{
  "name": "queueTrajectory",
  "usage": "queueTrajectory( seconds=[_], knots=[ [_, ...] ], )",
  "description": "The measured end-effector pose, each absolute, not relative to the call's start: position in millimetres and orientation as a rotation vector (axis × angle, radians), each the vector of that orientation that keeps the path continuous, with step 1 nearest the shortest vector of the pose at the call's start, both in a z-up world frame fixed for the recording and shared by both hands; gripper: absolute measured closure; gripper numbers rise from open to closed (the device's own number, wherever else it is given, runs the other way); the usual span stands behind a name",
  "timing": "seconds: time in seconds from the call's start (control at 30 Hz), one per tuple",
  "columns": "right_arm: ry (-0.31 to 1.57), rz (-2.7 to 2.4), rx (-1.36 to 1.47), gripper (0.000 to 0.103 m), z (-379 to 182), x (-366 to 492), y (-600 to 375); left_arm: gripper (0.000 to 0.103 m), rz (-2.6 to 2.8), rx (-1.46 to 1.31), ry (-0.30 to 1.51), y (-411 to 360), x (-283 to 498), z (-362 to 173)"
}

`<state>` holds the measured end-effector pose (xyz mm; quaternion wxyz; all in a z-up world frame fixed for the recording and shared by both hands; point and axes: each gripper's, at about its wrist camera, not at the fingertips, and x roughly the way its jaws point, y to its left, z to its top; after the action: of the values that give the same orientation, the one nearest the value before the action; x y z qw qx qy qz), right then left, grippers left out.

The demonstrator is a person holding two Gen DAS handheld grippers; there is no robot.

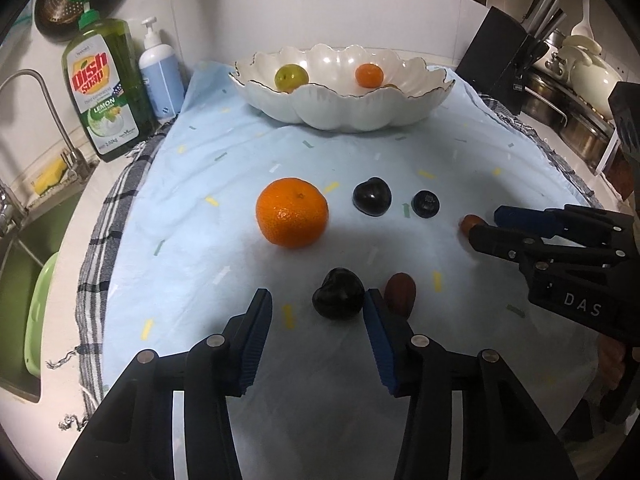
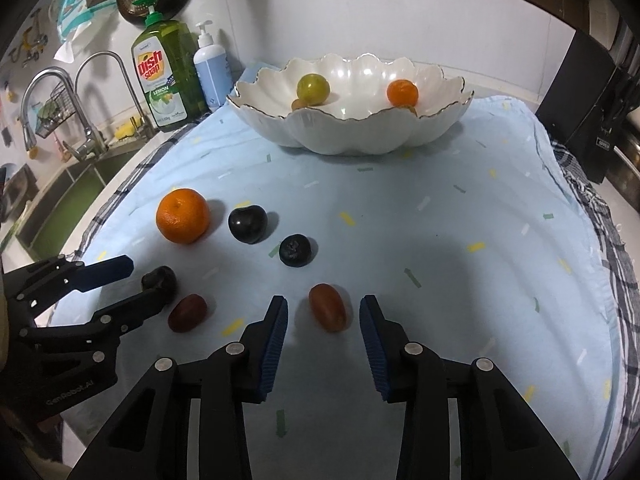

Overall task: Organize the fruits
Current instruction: 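Grasp a dark plum with the left tool while the right tool grasps a reddish-brown date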

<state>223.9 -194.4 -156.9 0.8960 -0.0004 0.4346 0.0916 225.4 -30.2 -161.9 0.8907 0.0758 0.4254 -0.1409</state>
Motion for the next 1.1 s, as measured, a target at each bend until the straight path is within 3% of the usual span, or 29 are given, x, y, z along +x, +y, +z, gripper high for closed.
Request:
queueTrajectory(
  seconds=[0.3,0.5,1.1],
  knots=[
    [0.932,0.192,0.005,0.074,-165,233,-195,0.063,-0.324,0.163,0.901,-38,231,-166],
    [0.938,0.201,0.002,0.083,-168,234,-195,0.076,-0.341,0.159,0.906,-42,234,-168],
    [0.869,0.231,0.004,0.084,-143,222,-193,0.077,-0.312,0.153,0.838,-40,227,-143]
  ],
)
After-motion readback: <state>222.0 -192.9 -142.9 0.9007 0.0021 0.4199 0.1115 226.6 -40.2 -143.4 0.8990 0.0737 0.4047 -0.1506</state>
